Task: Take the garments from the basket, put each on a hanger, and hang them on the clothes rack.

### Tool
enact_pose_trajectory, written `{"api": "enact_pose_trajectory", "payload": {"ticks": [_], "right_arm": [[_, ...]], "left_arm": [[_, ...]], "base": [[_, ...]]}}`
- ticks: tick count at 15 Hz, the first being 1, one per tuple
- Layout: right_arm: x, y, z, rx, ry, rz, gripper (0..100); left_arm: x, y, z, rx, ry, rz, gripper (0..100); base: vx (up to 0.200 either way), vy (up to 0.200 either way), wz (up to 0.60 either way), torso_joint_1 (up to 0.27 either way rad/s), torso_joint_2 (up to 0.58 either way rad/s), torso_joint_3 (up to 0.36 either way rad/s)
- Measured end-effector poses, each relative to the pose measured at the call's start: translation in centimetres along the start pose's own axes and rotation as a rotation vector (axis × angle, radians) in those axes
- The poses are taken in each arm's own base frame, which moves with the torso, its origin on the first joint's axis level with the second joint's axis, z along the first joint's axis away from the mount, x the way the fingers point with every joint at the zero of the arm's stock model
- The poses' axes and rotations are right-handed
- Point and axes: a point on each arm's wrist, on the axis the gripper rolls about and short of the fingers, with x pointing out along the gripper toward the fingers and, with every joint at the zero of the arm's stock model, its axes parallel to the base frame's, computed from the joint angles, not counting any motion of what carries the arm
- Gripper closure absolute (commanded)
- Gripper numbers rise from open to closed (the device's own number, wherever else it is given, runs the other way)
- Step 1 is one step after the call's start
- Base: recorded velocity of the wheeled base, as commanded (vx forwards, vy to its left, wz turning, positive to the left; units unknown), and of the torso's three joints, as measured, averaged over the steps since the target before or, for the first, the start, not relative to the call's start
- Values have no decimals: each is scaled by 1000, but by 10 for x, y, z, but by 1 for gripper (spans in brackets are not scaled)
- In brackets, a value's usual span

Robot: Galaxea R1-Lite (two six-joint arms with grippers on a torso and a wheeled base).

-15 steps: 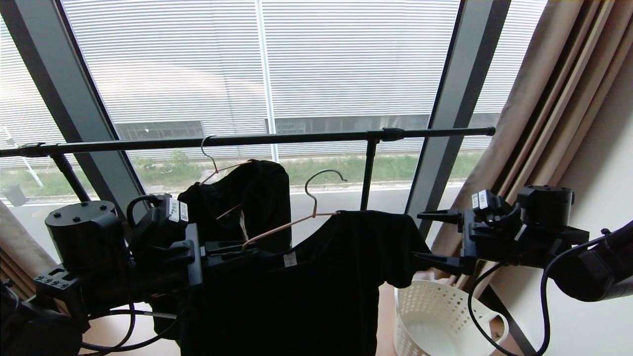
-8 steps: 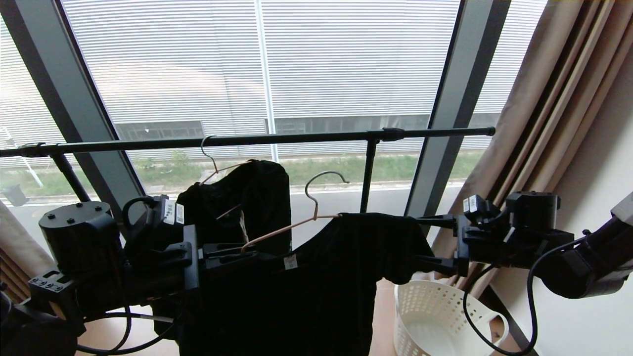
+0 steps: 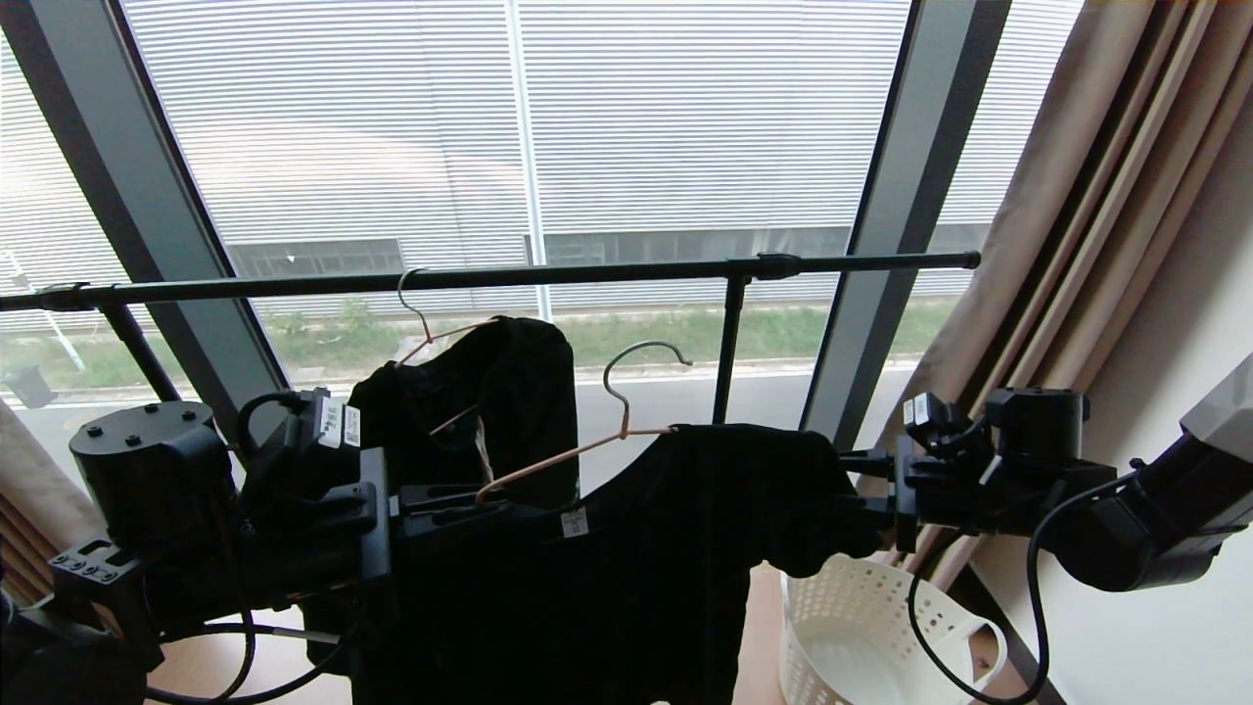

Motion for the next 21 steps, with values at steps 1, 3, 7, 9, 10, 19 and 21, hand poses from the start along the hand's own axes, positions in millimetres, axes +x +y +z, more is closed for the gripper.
{"api": "enact_pose_trajectory", "payload": {"ticks": [1, 3, 7, 9, 10, 19, 21], "right_arm": [[0, 0, 0, -2, -1, 0, 100], [-1, -3, 1, 4, -4, -8, 100], [-11, -12, 1, 15, -11, -47, 100], [-15, -16, 2, 20, -15, -63, 100], [-18, -19, 2, 24, -17, -74, 100], [-32, -38, -6, 39, -20, -135, 100], [-32, -39, -8, 45, -19, -135, 100]], "left_arm": [[0, 0, 0, -2, 0, 1, 100], [-1, 2, 0, -17, -1, 9, 100], [-4, 6, 1, -15, -2, 26, 100], [-6, 7, 0, -16, -2, 36, 100], [-7, 9, 1, -14, -2, 44, 100], [-10, 13, 1, -10, -4, 62, 100], [-11, 14, 1, -10, -4, 66, 100]], "base": [[0, 0, 0, 0, 0, 0], [0, 0, 0, 0, 0, 0], [0, 0, 0, 0, 0, 0], [0, 0, 0, 0, 0, 0], [0, 0, 0, 0, 0, 0], [0, 0, 0, 0, 0, 0], [0, 0, 0, 0, 0, 0]]}}
